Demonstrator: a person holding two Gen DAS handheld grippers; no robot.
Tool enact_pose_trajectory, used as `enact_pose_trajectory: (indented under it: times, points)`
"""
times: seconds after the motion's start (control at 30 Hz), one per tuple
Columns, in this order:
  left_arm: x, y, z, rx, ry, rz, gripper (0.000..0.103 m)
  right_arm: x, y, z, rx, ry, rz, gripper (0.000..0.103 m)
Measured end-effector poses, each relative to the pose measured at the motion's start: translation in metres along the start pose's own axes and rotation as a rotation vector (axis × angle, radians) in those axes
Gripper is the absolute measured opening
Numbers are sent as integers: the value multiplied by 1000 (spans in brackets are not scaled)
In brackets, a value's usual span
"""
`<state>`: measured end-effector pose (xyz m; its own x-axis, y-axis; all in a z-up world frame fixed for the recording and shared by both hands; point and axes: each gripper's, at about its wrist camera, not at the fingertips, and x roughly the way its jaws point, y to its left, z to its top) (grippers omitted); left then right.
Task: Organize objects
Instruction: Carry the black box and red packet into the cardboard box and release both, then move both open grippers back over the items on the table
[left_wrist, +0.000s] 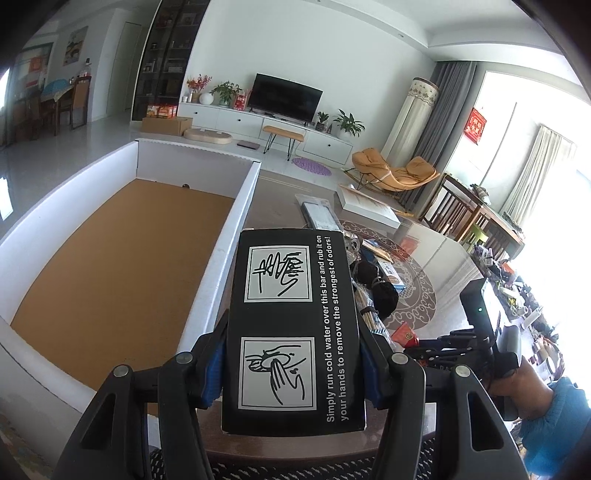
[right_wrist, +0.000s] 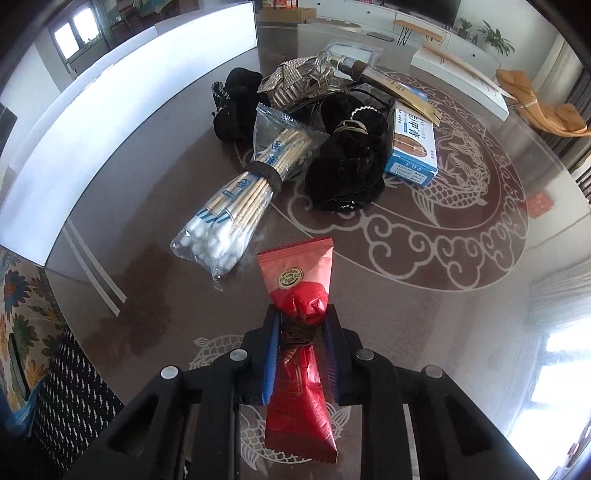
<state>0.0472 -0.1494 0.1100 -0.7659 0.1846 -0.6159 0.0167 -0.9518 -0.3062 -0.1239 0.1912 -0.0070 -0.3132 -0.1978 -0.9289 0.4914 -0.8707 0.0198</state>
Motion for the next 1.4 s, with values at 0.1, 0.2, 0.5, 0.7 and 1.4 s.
enact_pose_trajectory:
  times: [0.1, 0.2, 0.5, 0.7, 1.4]
  points:
    - [-18, 25, 14, -24, -38, 37, 58, -48, 7, 24, 36, -123, 92, 23]
    - [-29, 57, 32, -30, -67, 130, 58, -85, 52, 66, -5, -232, 205, 23]
    - [12, 139, 40, -30, 126, 398, 58, -63, 244, 165, -162, -271, 479, 24]
    - [30, 156, 30, -44, 173, 530, 69, -34, 269, 162, -123, -243, 486, 67]
    - [82, -90, -27, 256, 120, 73, 103, 11, -79, -46, 293, -267, -196, 93]
